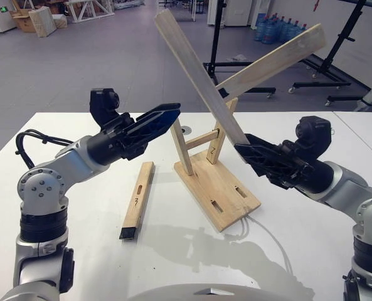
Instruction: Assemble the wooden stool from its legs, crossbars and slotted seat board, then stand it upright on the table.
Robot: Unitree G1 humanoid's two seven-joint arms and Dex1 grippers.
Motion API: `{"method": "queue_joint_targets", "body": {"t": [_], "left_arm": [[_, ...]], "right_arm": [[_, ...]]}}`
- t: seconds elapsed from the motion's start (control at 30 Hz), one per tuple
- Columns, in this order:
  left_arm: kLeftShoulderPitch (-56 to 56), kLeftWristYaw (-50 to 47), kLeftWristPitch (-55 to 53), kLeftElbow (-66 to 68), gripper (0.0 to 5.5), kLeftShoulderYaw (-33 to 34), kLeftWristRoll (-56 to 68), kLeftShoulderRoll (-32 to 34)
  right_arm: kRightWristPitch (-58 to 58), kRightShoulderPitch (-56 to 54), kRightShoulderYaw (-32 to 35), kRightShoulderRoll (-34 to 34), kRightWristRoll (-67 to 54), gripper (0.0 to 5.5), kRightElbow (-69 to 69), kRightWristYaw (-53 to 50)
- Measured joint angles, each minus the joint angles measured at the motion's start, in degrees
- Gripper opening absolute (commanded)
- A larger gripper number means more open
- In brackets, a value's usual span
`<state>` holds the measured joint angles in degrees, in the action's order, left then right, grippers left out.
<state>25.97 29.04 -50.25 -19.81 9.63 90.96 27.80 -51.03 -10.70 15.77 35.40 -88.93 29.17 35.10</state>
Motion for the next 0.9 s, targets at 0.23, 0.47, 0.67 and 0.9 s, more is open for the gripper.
{"method": "queue_joint_targets", "body": {"t": [0.23, 0.47, 0.67, 0.9], "left_arm": [[3.7, -4.9, 1.4, 0.8, 3.89, 0.2, 4.3, -2.9], [7.7, -11.2, 3.3, 3.4, 3.89, 0.1, 9.3, -5.8], [8.2, -14.0, 2.9, 4.4, 3.89, -0.7, 11.6, -6.6], [7.2, -14.0, 2.4, 2.4, 3.89, -1.7, 10.2, -6.5]], "right_arm": [[1.2, 0.9, -3.6, -2.0, 0.0, 2.05, 1.1, -1.7], [1.9, 2.9, -6.8, -3.4, 0.8, 2.05, 3.0, -1.8], [3.2, 3.0, -7.3, -4.3, 1.2, 2.05, 3.1, -2.9], [3.7, 2.6, -8.2, -4.8, 1.1, 2.05, 3.1, -4.0]]}}
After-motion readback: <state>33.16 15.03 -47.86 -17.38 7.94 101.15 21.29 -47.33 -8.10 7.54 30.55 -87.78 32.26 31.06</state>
